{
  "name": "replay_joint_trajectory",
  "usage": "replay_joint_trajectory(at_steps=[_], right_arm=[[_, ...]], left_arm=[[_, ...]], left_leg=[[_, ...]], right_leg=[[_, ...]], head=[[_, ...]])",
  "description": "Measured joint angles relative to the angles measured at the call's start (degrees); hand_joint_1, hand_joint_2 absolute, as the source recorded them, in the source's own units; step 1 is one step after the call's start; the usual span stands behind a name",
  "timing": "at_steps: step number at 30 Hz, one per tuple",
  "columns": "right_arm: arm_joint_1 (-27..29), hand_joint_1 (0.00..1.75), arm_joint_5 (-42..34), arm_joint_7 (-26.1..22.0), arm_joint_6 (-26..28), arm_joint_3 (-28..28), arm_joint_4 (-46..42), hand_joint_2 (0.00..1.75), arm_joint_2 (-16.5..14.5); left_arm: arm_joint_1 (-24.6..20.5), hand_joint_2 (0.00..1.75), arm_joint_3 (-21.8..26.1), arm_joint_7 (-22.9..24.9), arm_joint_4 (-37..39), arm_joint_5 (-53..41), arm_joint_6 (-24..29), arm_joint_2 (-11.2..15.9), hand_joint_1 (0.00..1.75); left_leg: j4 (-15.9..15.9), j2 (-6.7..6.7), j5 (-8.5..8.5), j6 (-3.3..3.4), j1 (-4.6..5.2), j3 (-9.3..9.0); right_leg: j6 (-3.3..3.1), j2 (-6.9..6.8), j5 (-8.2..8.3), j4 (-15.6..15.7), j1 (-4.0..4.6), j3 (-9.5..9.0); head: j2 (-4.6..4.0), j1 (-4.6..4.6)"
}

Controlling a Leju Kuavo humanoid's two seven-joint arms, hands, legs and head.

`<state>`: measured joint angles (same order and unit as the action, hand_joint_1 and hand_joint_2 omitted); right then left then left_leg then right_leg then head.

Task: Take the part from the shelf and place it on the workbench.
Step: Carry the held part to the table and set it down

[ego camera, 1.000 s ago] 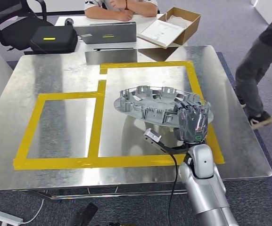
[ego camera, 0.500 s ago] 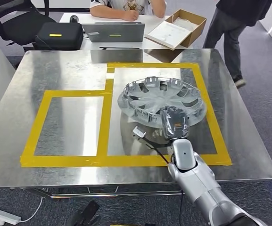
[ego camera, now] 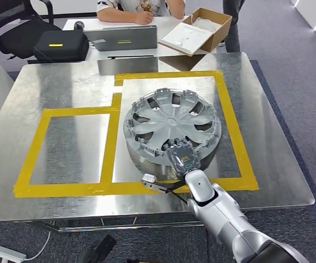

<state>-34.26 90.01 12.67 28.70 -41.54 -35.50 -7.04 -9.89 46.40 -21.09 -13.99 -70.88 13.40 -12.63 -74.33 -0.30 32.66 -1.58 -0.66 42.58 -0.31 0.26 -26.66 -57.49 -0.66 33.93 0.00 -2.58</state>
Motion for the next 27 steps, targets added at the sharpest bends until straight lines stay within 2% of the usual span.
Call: replay_joint_trajectory(at_steps=[1,2,4,5,7,9,11,13,14,15,16,17,19,20,21,24,26,27], right_arm=[[0.01,0.00,0.00,-0.04,0.23,0.01,0.08,1.75,-0.03],[0.01,0.00,0.00,-0.05,0.60,0.02,0.12,1.75,-0.05],[0.01,0.00,0.00,-0.06,1.38,0.06,0.14,1.75,-0.13],[0.02,0.00,0.00,-0.05,1.67,0.08,0.15,1.75,-0.17],[0.08,0.00,0.00,-0.05,1.93,0.12,0.16,1.75,-0.22],[0.15,0.00,0.00,-0.02,2.48,0.21,0.15,0.87,-0.23],[0.30,0.00,-0.01,0.23,4.19,0.73,-0.08,0.00,-0.24],[0.75,0.00,-0.02,0.56,6.09,1.54,-0.86,0.00,-0.16],[1.15,0.00,-0.02,0.57,6.63,2.00,-1.64,0.00,-0.04],[1.62,0.00,-0.02,0.38,6.91,2.50,-2.65,0.00,0.14],[2.08,0.00,-0.02,0.02,7.01,3.05,-3.93,0.00,0.36],[2.44,0.00,-0.02,-0.38,7.03,3.54,-5.41,0.00,0.61],[2.68,0.00,-0.02,-1.07,6.95,4.10,-8.39,0.00,1.14],[2.65,0.00,-0.02,-1.27,6.89,4.19,-9.72,0.00,1.39],[2.66,0.00,-0.02,-1.39,6.84,4.23,-10.81,0.00,1.62],[3.04,0.00,-0.01,-1.52,6.76,4.31,-13.04,0.00,2.14],[3.16,0.00,0.00,-1.52,6.75,4.35,-14.09,0.00,2.27],[3.19,0.00,0.00,-1.52,6.75,4.36,-14.50,0.00,2.29]], left_arm=[[0.04,0.00,0.00,0.00,0.00,0.04,0.03,0.03,0.00],[0.06,0.00,0.00,0.00,0.00,0.08,0.06,0.05,0.00],[0.03,0.00,0.00,0.00,0.00,0.21,0.10,0.10,0.00],[-0.01,0.00,0.00,0.00,0.00,0.27,0.11,0.13,0.00],[-0.01,0.00,0.00,-0.01,0.00,0.37,0.12,0.18,0.00],[0.07,0.00,0.00,-0.03,0.00,0.46,0.13,0.19,0.00],[0.05,0.00,0.00,-0.06,0.00,0.59,0.14,0.15,0.00],[0.10,0.00,0.00,-0.13,0.00,0.75,0.25,0.15,0.00],[0.18,0.00,0.00,-0.16,0.00,0.85,0.36,0.16,0.00],[0.29,0.00,0.00,-0.19,0.00,0.95,0.49,0.18,0.00],[0.39,0.00,-0.01,-0.20,0.00,1.04,0.60,0.19,0.00],[0.46,0.00,-0.02,-0.20,0.00,1.10,0.66,0.19,0.00],[0.52,0.00,-0.09,-0.20,0.00,1.10,0.70,0.18,0.00],[0.53,0.00,-0.14,-0.20,0.00,1.08,0.70,0.18,0.00],[0.55,0.00,-0.20,-0.20,0.00,1.07,0.71,0.19,0.00],[0.64,0.00,-0.34,-0.21,0.00,1.04,0.73,0.19,0.00],[0.63,0.00,-0.40,-0.22,0.00,1.03,0.75,0.20,0.00],[0.64,0.00,-0.42,-0.22,0.00,1.03,0.76,0.22,0.00]], left_leg=[[1.45,0.00,-1.32,0.10,0.01,-0.62],[4.20,0.00,-3.20,0.28,0.01,-1.91],[11.50,0.00,-6.70,0.76,0.08,-5.42],[14.20,0.01,-7.46,0.98,0.13,-6.71],[16.12,0.00,-7.30,1.33,0.29,-7.55],[16.47,0.01,-7.38,1.86,0.15,-7.61],[16.78,0.04,-7.57,2.51,-0.08,-7.77],[16.80,0.06,-7.53,2.90,-0.08,-7.78],[16.79,0.07,-7.50,2.96,-0.06,-7.78],[16.78,0.07,-7.46,3.00,-0.04,-7.80],[16.76,0.05,-7.43,3.01,-0.04,-7.84],[16.74,0.02,-7.39,2.96,-0.04,-7.91],[16.65,-0.02,-7.21,2.68,0.09,-8.03],[16.56,-0.02,-7.15,2.44,0.20,-8.00],[16.49,-0.01,-7.14,2.18,0.29,-7.95],[16.36,0.04,-7.06,1.35,0.22,-7.86],[14.13,0.08,-5.33,0.74,0.11,-6.94],[11.33,0.11,-3.66,0.46,0.03,-5.71]], right_leg=[[0.01,0.06,-0.03,0.00,0.01,-0.07],[0.06,0.13,-0.07,-0.01,0.01,-0.18],[0.33,0.30,-0.26,-0.09,0.15,-0.35],[0.56,0.37,-0.34,-0.16,0.27,-0.31],[1.14,0.44,-0.38,-0.15,0.45,-0.17],[1.72,0.35,-0.62,-0.35,0.42,0.04],[2.21,0.24,-2.65,-3.66,0.41,1.67],[2.54,0.19,-6.20,-10.95,0.34,5.24],[2.67,0.18,-7.44,-14.40,0.32,6.98],[2.75,0.17,-7.74,-16.34,0.31,8.04],[2.76,0.16,-6.88,-16.05,0.30,8.05],[2.69,0.15,-5.04,-13.45,0.30,6.92],[2.37,0.07,-1.20,-5.35,0.36,2.92],[2.17,0.06,-0.25,-2.31,0.41,1.32],[1.97,0.09,0.02,-0.68,0.48,0.42],[1.15,0.24,-0.03,-0.05,0.52,0.11],[0.46,0.20,0.15,0.19,0.27,-0.03],[0.23,0.17,0.18,0.25,0.17,-0.08]], head=[[0.00,0.01],[0.00,0.00],[0.00,0.00],[0.00,0.02],[0.00,0.06],[0.00,0.08],[0.00,0.37],[0.00,0.66],[0.00,0.67],[0.00,0.67],[0.00,0.69],[0.00,0.68],[0.00,0.69],[0.00,0.64],[0.00,0.60],[0.00,0.58],[0.00,0.42],[0.00,0.33]])
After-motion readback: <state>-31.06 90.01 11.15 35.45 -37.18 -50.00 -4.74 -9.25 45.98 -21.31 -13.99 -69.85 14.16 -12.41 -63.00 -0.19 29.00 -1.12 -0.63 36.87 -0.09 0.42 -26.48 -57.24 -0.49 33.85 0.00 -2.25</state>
